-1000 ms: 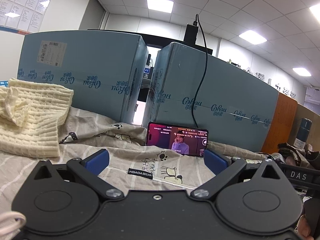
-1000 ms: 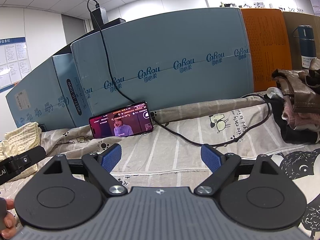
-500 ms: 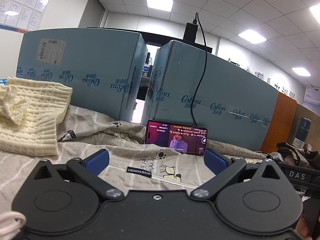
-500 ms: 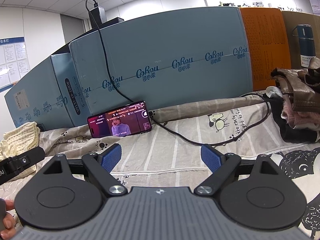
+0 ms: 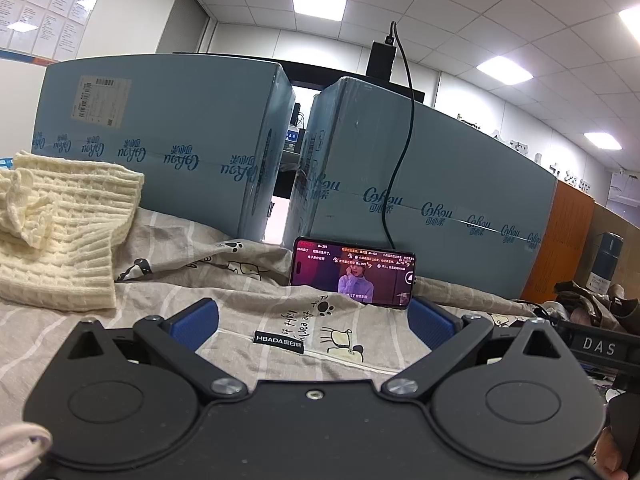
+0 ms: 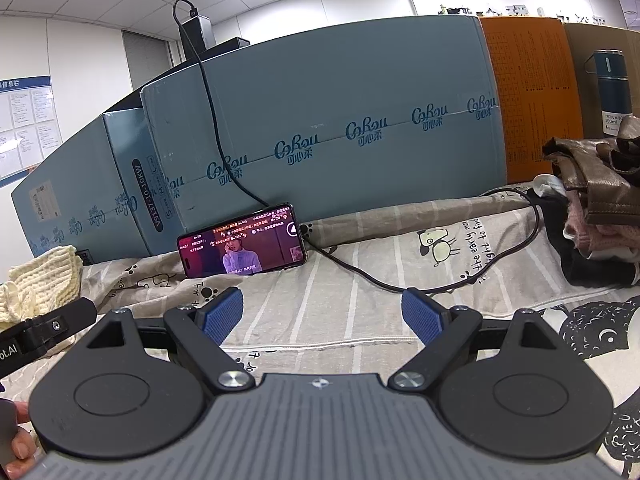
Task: Fold clothes
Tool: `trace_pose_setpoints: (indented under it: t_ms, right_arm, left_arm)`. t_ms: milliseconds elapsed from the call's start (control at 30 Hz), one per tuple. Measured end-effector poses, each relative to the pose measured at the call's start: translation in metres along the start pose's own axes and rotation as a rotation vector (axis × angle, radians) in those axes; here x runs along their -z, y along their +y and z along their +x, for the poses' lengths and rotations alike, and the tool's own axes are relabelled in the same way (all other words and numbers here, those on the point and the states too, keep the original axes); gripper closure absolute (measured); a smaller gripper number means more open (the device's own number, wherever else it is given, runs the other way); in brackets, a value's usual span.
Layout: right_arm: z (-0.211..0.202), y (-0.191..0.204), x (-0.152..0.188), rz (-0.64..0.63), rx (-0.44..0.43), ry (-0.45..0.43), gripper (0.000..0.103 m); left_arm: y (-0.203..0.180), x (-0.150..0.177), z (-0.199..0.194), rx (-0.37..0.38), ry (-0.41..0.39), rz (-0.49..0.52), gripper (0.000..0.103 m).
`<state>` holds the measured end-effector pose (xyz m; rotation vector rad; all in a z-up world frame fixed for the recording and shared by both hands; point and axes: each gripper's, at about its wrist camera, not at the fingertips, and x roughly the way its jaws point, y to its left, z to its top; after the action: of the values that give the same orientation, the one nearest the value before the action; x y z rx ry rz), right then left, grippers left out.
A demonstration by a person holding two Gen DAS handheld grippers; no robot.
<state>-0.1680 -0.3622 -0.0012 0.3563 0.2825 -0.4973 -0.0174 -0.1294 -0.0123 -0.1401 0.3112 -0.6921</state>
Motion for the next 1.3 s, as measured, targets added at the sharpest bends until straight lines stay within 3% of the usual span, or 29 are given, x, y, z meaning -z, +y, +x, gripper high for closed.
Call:
trace_pose_setpoints:
  t_ms: [1033,1300]
  right_arm:
    - [-0.0003,0.0001,0.0000,0.002,-0.004,-0.001,0.018]
    - [-0.0077,-0.0003,-0.0034,0.009,-0.004,-0.042,0.018]
  left_arm:
    - [-0.0008,-0.0010,0.0005,0.005,0.001,0.000,0.000]
    - [-0.0032,-0.0011,-0.0007,0.016,-0.011,0.006,0.000]
